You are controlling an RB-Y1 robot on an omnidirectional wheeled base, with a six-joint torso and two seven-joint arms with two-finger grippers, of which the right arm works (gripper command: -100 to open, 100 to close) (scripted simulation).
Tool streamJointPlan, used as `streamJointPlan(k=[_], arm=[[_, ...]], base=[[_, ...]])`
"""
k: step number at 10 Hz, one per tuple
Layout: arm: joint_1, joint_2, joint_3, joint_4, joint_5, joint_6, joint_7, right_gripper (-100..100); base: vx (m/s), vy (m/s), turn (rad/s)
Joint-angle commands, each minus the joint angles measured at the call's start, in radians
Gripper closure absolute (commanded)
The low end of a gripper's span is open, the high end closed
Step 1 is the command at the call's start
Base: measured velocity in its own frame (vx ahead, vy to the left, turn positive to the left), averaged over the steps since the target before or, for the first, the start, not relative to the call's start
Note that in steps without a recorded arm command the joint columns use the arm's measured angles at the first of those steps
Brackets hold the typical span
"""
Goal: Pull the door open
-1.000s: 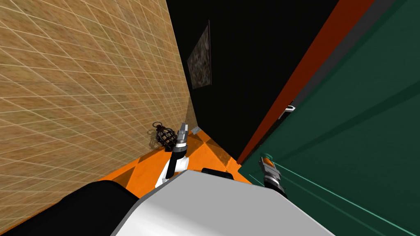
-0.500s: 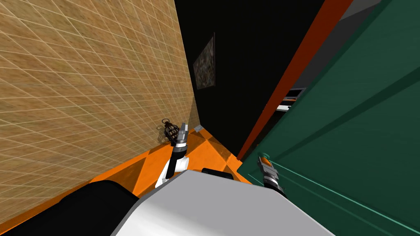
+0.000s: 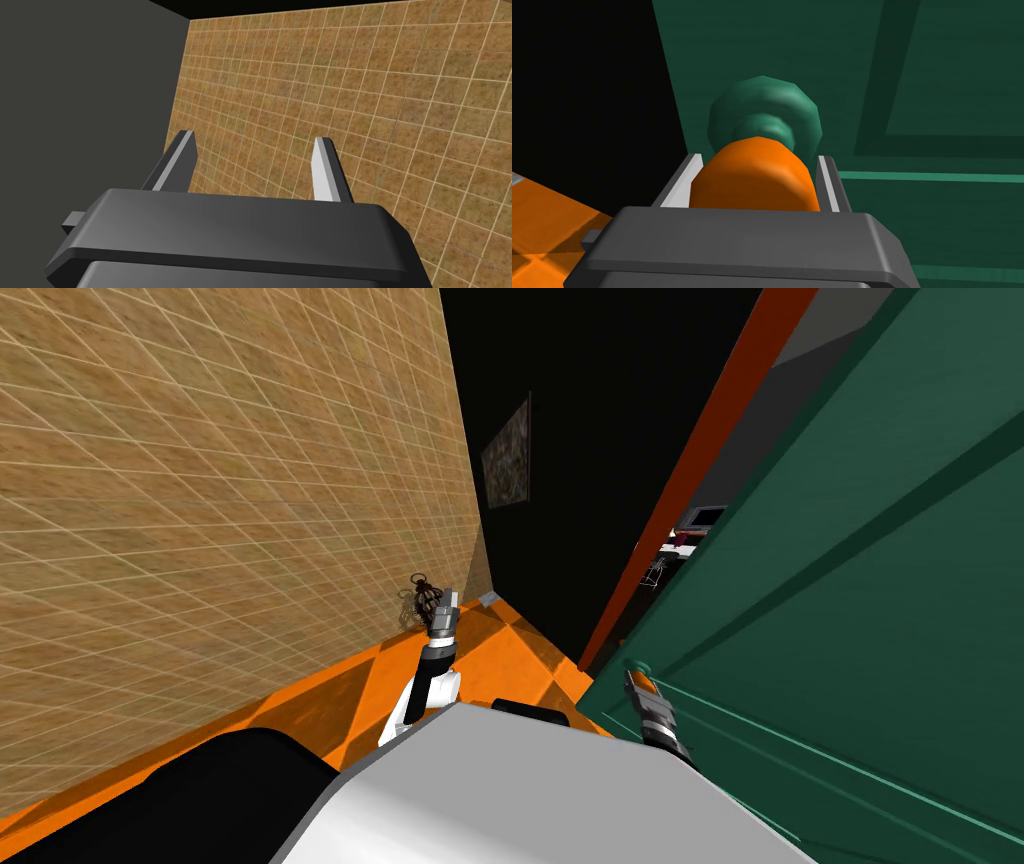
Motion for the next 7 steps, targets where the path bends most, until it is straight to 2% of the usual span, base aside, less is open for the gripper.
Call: streamJointPlan(k=[1,7], arm=[[0.010,-0.011,0.017,-0.005,0.010,-0.010,-0.016,100],[0.051,-0.060,0.089,-0.027,0.052,-0.052,-0.085,100]], base=[[-0.172,0.017,0.082],[-0.239,-0.017,0.098]])
